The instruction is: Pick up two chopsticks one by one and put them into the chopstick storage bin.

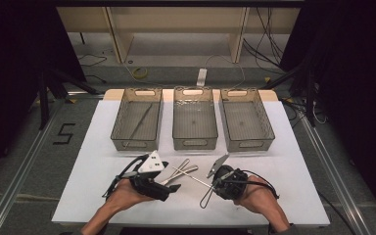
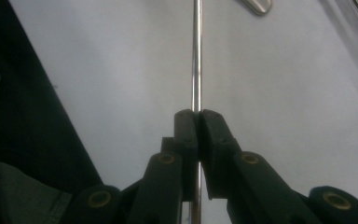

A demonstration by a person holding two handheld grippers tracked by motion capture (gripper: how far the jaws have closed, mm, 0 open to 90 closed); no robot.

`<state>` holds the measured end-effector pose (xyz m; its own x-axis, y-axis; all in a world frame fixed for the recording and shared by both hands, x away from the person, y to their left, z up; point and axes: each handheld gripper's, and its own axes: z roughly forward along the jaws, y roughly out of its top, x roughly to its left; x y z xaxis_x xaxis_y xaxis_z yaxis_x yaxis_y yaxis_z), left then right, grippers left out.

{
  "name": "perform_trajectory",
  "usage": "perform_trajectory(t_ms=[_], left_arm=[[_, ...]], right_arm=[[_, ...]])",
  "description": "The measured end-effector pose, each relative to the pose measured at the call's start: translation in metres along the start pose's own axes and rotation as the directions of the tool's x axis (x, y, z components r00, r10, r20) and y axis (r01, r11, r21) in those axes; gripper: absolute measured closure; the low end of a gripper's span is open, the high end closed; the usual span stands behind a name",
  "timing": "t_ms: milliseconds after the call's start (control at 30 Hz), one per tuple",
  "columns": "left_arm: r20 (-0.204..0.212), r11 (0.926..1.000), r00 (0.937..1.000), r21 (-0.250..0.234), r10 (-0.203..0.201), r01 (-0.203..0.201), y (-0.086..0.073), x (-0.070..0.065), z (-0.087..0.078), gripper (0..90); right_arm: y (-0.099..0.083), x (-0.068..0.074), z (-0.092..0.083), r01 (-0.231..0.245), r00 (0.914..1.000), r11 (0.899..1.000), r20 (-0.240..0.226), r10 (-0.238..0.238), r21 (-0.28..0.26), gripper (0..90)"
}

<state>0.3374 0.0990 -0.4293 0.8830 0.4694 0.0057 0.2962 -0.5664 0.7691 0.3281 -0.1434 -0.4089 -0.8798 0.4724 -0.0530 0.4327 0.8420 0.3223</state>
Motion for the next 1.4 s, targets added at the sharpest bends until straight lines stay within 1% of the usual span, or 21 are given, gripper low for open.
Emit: perform_trajectory(t_ms=[33, 100, 200, 267, 400, 467, 500, 533, 600, 633, 700, 733, 767, 867, 967, 1033, 1067, 1200, 1333, 1367, 1400], left_arm=[[0.006, 0.9996, 0.9997, 0.019, 0.022, -0.022, 0.002, -0.002, 0.004, 17.5], [0.014, 0.9982, 0.9988, 0.038, 0.046, -0.047, 0.005, -0.006, 0.009, 17.5], [0.056, 0.9974, 0.9972, 0.049, 0.05, -0.053, 0.008, -0.01, 0.015, 18.5], [0.062, 0.9949, 0.9954, 0.065, 0.074, -0.078, 0.008, -0.011, 0.016, 19.3], [0.08, 0.9902, 0.9917, 0.089, 0.1, -0.107, 0.009, -0.016, 0.019, 22.6], [0.084, 0.9848, 0.9887, 0.112, 0.124, -0.133, 0.01, -0.018, 0.022, 24.9], [0.084, 0.9805, 0.9867, 0.128, 0.139, -0.149, 0.01, -0.019, 0.024, 25.8], [0.084, 0.9786, 0.9859, 0.135, 0.144, -0.155, 0.01, -0.02, 0.025, 27.0], [0.087, 0.9736, 0.9833, 0.15, 0.16, -0.172, 0.01, -0.022, 0.027, 30.8], [0.087, 0.972, 0.9826, 0.155, 0.164, -0.176, 0.01, -0.023, 0.028, 31.8], [0.089, 0.9719, 0.9824, 0.156, 0.164, -0.177, 0.01, -0.025, 0.03, 35.3], [0.098, 0.9693, 0.9806, 0.163, 0.169, -0.184, 0.01, -0.026, 0.03, 37.2], [0.1, 0.9693, 0.9807, 0.164, 0.168, -0.183, 0.01, -0.026, 0.031, 38.7], [0.098, 0.9677, 0.9806, 0.171, 0.17, -0.185, 0.009, -0.026, 0.031, 44.1], [0.102, 0.9611, 0.9769, 0.186, 0.188, -0.204, 0.009, -0.026, 0.032, 48.4], [0.11, 0.9576, 0.9748, 0.194, 0.194, -0.213, 0.009, -0.026, 0.032, 51.2], [0.112, 0.9551, 0.9734, 0.2, 0.2, -0.219, 0.009, -0.026, 0.032, 52.7], [0.115, 0.953, 0.9721, 0.203, 0.205, -0.225, 0.009, -0.027, 0.032, 59.4], [0.13, 0.9536, 0.9707, 0.2, 0.202, -0.225, 0.009, -0.028, 0.031, 66.6], [0.135, 0.9516, 0.9688, 0.202, 0.207, -0.232, 0.01, -0.028, 0.031, 67.7], [0.139, 0.9524, 0.9689, 0.201, 0.204, -0.23, 0.01, -0.028, 0.031, 68.5]], right_arm=[[0.001, 0.002, 0.0, 0.01, 1.0, 1.0, -0.001, -0.01, -0.004, 86.2], [0.003, 0.005, -0.001, 0.042, 0.9991, 0.999, -0.002, -0.042, -0.013, 86.2], [0.005, 0.01, -0.002, 0.06, 0.9981, 0.998, -0.01, -0.06, -0.013, 86.1], [0.007, 0.013, -0.003, 0.078, 0.9969, 0.997, -0.012, -0.078, -0.013, 86.2], [0.009, 0.018, -0.003, 0.097, 0.9951, 0.995, -0.015, -0.098, -0.02, 86.1], [0.01, 0.019, -0.003, 0.11, 0.9937, 0.994, -0.018, -0.111, -0.022, 86.1], [0.01, 0.021, -0.003, 0.109, 0.9937, 0.994, -0.02, -0.11, -0.02, 86.1], [0.011, 0.021, -0.004, 0.124, 0.9919, 0.992, -0.022, -0.125, -0.018, 86.1], [0.011, 0.022, -0.004, 0.131, 0.9911, 0.991, -0.023, -0.131, -0.024, 86.1], [0.011, 0.023, -0.004, 0.131, 0.991, 0.991, -0.024, -0.132, -0.029, 86.1], [0.012, 0.022, -0.004, 0.147, 0.9887, 0.989, -0.027, -0.147, -0.027, 86.1], [0.012, 0.023, -0.004, 0.145, 0.9889, 0.989, -0.027, -0.146, -0.026, 86.1], [0.012, 0.024, -0.003, 0.139, 0.9898, 0.99, -0.027, -0.14, -0.029, 86.1], [0.012, 0.026, -0.003, 0.158, 0.9868, 0.987, -0.033, -0.158, -0.024, 86.1], [0.013, 0.027, -0.004, 0.178, 0.9831, 0.984, -0.039, -0.179, -0.022, 86.1], [0.014, 0.029, -0.005, 0.169, 0.9847, 0.985, -0.038, -0.17, -0.023, 86.1], [0.014, 0.029, -0.005, 0.183, 0.9821, 0.983, -0.041, -0.184, -0.022, 86.1], [0.014, 0.029, -0.005, 0.188, 0.9811, 0.982, -0.043, -0.189, -0.022, 86.1], [0.013, 0.029, -0.004, 0.188, 0.9811, 0.982, -0.042, -0.189, -0.028, 86.0], [0.013, 0.029, -0.004, 0.19, 0.9806, 0.981, -0.044, -0.191, -0.031, 86.0], [0.013, 0.028, -0.004, 0.192, 0.9798, 0.981, -0.049, -0.194, -0.034, 86.0]])
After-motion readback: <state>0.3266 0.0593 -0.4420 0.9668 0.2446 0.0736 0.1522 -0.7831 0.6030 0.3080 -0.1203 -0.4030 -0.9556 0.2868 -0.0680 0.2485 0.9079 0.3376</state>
